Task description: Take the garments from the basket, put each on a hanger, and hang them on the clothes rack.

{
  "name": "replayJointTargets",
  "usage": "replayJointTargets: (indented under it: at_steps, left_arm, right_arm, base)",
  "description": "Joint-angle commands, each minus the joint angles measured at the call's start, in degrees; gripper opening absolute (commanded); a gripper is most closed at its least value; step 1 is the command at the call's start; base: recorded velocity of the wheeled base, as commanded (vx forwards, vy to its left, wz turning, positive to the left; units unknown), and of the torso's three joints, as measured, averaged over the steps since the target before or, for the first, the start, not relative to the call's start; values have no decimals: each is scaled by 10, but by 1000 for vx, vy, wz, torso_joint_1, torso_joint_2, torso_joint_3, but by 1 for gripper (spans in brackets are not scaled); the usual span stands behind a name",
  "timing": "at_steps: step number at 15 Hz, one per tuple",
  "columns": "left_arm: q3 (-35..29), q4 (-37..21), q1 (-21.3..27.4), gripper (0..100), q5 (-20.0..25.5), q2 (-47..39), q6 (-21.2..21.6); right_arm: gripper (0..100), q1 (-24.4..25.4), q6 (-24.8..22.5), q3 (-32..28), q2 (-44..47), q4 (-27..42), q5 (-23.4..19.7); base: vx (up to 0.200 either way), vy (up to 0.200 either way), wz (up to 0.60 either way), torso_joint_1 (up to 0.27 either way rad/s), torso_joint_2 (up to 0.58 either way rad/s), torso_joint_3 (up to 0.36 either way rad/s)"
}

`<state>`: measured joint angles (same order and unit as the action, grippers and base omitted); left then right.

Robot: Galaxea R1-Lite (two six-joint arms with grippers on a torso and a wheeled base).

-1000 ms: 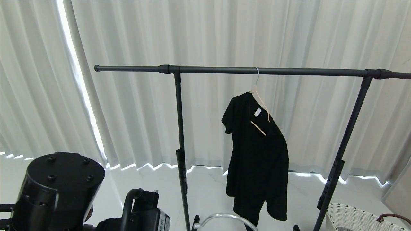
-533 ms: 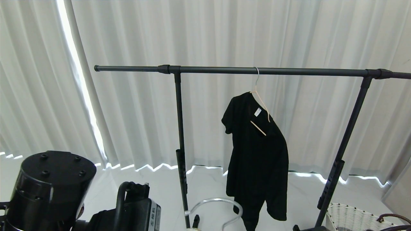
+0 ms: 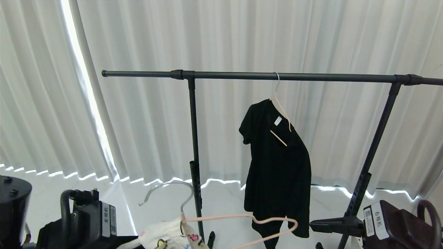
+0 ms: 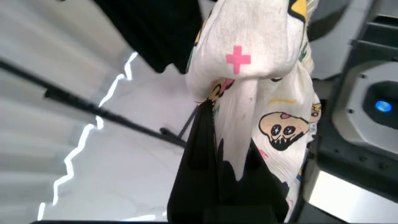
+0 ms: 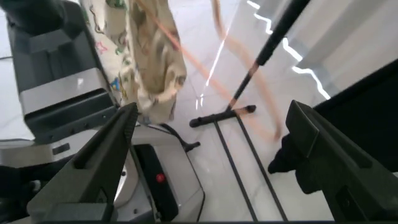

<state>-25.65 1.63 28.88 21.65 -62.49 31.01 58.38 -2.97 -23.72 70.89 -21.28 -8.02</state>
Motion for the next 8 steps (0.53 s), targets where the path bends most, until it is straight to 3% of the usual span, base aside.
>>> replayJointTargets:
  at_steps: [1,3,4,5,8]
  left_arm:
    - [-27,1,-43,0,0,7,-1]
    - [-61,1,-62,0,-10,-3,0]
    - [-81,1,-65,0,-16,-13,-2]
    - [-114,1,-65,0,-16,-31,-7]
    - [-175,1,-52,0,-14,-57,-53]
  right_arm:
    - [100,-22,1,7,12,-1,0]
    - [100,-43,17,5,25,-1,0]
    - [100,-51,46,-4,36,-3,0]
    - [100,-56,108,-22,64,-32,6]
    - [100,-40,211,-77,159,-128,91]
  base:
    - [0,0,0,0,0,0]
    - [0,0,0,0,0,0]
    - [0,0,0,0,0,0]
    - [0,0,0,0,0,0]
    - [0,0,0,0,0,0]
